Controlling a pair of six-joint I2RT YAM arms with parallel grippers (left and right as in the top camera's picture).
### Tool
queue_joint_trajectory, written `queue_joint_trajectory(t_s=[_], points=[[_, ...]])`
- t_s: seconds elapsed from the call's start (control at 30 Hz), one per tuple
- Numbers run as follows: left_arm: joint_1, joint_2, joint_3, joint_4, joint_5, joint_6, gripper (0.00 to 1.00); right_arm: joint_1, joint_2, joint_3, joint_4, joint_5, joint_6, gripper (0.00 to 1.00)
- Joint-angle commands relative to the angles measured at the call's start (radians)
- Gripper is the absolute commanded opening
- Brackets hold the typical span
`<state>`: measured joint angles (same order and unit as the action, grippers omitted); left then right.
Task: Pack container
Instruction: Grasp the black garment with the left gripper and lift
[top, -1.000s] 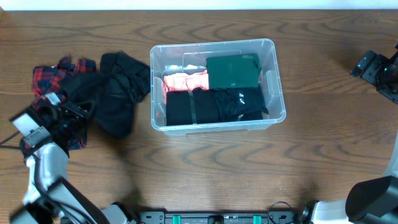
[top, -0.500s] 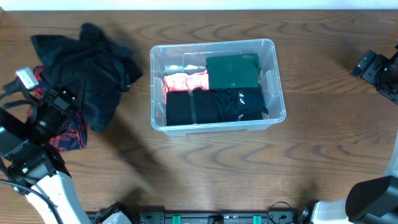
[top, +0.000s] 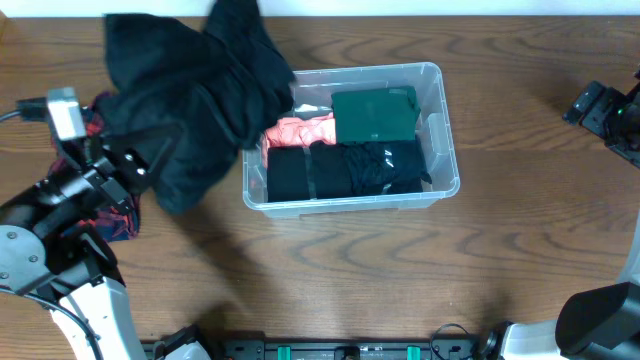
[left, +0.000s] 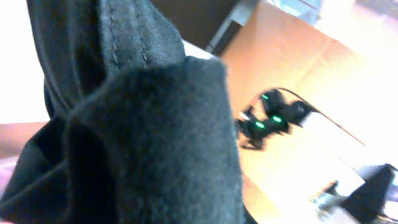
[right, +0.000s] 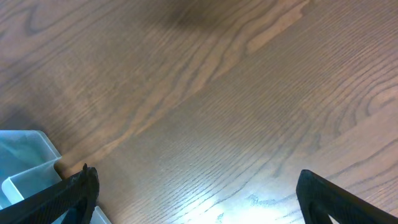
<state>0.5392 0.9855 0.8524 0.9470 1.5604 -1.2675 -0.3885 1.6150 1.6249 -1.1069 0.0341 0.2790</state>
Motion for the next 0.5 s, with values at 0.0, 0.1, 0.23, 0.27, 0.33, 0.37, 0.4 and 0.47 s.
queue_joint_trajectory(t_s=[0.0,0.1,0.23,0.27,0.33,0.37,0.4,0.47], points=[[-0.071,0.0,0.032,0.002,0.011,-0.098,0.06,-0.004,0.003,-0.002,-0.001,0.003,0.012,0.99],[-0.171,0.038,0.032,0.002,0.01,-0.072,0.06,-0.004,0.003,-0.002,-0.001,0.003,0.012,0.99],[-0.301,0.12,0.032,0.002,0.001,-0.008,0.06,-0.004,0.003,-0.002,-0.001,0.003,0.012,0.99],[-0.332,0.145,0.032,0.002,-0.009,0.008,0.06,-0.004,0.003,-0.002,-0.001,0.003,0.013,0.99],[-0.376,0.192,0.032,0.002,-0.034,0.038,0.06,-0.004,0.003,-0.002,-0.001,0.003,0.013,0.99],[-0.393,0.215,0.032,0.002,-0.048,0.051,0.06,-0.004,0.003,-0.002,-0.001,0.003,0.013,0.99],[-0.406,0.238,0.032,0.002,-0.064,0.064,0.05,-0.004,0.003,-0.002,-0.001,0.003,0.013,0.99],[-0.424,0.287,0.032,0.002,-0.102,0.075,0.06,-0.004,0.003,-0.002,-0.001,0.003,0.013,0.99]])
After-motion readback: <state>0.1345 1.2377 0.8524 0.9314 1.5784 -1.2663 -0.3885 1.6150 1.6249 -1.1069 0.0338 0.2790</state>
